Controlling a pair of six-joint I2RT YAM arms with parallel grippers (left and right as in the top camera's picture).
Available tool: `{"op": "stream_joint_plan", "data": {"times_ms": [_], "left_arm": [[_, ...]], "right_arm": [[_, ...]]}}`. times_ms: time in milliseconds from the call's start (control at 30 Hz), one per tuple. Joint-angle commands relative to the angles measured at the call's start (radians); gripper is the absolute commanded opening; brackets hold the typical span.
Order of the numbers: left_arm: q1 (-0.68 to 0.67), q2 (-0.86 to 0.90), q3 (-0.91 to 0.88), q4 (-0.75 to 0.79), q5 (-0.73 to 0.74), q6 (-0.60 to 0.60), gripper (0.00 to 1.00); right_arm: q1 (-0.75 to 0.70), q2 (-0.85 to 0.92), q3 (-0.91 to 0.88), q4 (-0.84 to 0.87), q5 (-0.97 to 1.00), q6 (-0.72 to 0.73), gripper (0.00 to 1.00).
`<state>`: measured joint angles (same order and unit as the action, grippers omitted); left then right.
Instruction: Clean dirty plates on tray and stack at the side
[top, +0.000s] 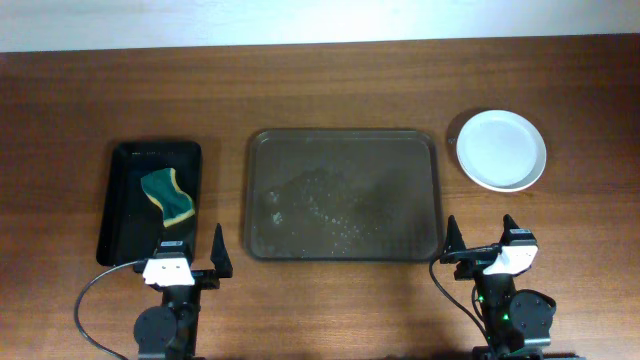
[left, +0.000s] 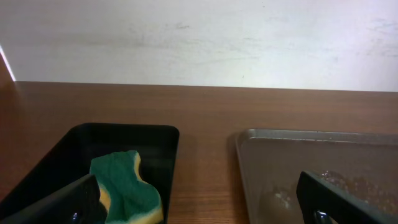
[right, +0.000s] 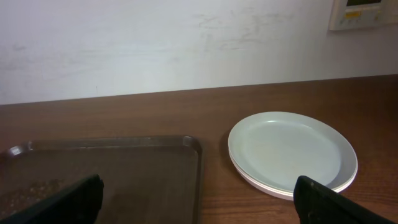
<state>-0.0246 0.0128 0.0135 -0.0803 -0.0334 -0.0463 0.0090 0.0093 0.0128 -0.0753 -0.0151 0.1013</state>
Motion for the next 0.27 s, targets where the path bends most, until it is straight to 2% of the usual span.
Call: {"op": "stream_joint_plan", "data": {"times_ms": [0,233], "left_arm": [[0.006,-0.008,-0.005,-0.002,-0.003,-0.01,0.99],[0.006,-0.008,-0.005,-0.002,-0.004,-0.01,0.99]], "right_arm": [[-0.005,-0.006,-0.007,-0.004,0.009,0.0,0.99],[-0.005,-0.006,-0.007,-0.004,0.009,0.0,0.98]]}}
